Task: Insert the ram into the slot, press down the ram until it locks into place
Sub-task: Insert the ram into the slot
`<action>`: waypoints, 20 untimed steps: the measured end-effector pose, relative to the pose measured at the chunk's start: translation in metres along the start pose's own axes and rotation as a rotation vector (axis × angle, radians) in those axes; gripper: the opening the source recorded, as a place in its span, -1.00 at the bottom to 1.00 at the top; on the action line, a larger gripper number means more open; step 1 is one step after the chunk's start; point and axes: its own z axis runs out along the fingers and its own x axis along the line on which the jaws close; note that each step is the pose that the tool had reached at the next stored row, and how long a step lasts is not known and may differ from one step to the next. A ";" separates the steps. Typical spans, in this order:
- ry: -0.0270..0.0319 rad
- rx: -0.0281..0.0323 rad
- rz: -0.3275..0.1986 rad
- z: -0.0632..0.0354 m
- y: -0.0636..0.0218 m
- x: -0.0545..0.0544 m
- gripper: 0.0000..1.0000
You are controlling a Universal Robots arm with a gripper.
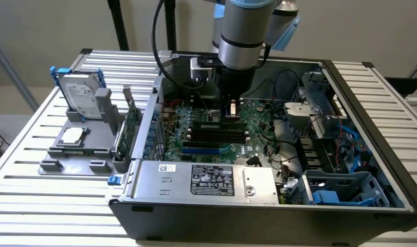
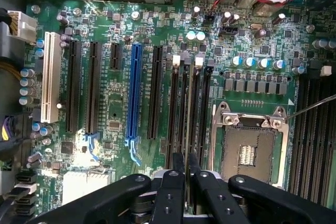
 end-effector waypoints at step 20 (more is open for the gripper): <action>0.0059 -0.0014 0.021 0.0070 0.0000 0.008 -0.73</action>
